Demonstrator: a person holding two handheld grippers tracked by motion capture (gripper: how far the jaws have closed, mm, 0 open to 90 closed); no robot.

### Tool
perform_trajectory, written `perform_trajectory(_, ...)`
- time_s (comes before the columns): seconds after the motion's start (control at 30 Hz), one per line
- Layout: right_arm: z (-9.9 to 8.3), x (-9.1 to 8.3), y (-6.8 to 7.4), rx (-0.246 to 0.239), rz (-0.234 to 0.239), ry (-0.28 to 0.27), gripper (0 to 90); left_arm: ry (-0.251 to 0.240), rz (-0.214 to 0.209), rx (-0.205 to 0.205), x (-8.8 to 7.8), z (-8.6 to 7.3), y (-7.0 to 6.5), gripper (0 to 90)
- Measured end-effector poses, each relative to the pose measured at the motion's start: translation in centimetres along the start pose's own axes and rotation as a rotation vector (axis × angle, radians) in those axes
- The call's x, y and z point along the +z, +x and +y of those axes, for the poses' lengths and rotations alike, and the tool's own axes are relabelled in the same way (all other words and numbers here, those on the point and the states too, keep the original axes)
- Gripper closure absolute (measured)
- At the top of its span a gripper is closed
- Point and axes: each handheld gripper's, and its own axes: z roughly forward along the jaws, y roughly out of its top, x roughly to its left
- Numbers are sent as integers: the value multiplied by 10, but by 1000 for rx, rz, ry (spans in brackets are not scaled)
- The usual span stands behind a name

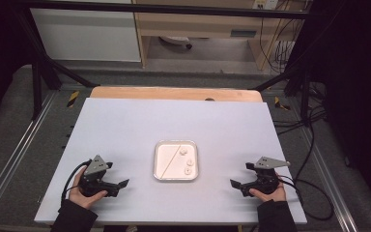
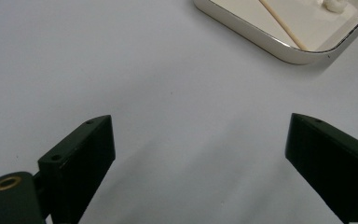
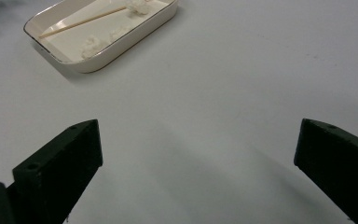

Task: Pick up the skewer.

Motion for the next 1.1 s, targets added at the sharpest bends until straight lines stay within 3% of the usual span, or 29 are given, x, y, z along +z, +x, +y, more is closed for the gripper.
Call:
perform_trajectory(0.53,-1,1,0,-3,-13,14,15,13,-18,26,5,8,-10,71)
perform_trajectory(1.1,-1,2,1,-5,-19,16,13,31,-4,10,14,23,-22,75)
